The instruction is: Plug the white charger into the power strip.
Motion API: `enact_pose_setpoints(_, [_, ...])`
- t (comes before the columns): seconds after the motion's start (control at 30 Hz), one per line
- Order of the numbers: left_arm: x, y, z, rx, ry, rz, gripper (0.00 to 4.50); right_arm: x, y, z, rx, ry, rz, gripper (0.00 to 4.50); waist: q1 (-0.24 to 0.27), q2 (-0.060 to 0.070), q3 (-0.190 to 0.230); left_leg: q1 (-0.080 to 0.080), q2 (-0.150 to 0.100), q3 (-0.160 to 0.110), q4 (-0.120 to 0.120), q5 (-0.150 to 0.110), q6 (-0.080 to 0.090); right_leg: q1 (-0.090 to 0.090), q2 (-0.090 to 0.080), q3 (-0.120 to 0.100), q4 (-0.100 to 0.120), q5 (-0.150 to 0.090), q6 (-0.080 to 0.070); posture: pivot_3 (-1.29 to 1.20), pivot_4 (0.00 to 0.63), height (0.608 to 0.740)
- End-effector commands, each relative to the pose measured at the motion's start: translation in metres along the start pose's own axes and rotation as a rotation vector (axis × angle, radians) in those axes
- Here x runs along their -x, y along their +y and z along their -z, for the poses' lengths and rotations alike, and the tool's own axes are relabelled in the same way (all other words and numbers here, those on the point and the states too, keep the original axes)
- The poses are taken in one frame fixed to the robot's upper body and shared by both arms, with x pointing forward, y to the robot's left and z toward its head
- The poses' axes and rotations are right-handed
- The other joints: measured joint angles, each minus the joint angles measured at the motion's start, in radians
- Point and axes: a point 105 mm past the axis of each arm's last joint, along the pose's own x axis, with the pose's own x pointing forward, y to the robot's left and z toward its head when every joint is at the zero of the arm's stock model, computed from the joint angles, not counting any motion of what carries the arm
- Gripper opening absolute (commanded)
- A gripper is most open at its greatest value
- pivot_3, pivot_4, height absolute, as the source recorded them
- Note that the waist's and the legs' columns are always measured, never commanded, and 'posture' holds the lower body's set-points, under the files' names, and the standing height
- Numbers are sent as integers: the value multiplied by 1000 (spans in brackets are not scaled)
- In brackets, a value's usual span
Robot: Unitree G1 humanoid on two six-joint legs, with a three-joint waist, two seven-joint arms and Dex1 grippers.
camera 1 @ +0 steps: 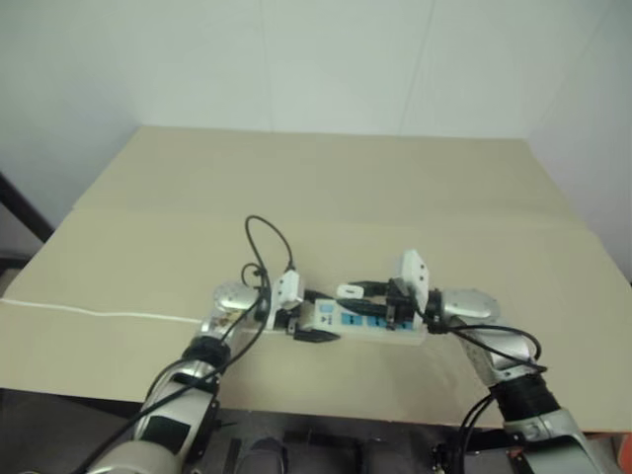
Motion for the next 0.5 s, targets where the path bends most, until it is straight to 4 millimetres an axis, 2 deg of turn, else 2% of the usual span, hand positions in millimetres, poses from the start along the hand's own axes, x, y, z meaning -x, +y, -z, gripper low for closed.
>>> enact_pose_setpoints(0.03, [2, -14, 22, 61, 86, 50, 3312, 26, -12, 31, -21, 147, 59, 1129, 2, 0, 0, 0, 0, 0, 0, 0, 0, 0, 0, 0, 0, 0, 0, 0, 150, 740])
enact_pose_setpoints(0.27, [5, -13, 22, 56, 95, 49, 3312, 36, -23, 42, -13, 215, 55, 1129, 3, 0, 0, 2, 0, 0, 1, 0, 0, 2, 0, 0, 0, 0, 0, 0, 150, 740])
enact_pose_setpoints(0.5, [7, -14, 23, 54, 99, 48, 3312, 45, -24, 57, -55, 262, 60, 1129, 2, 0, -1, 8, 0, 0, 1, 0, 0, 9, 0, 0, 0, 0, 0, 0, 150, 740])
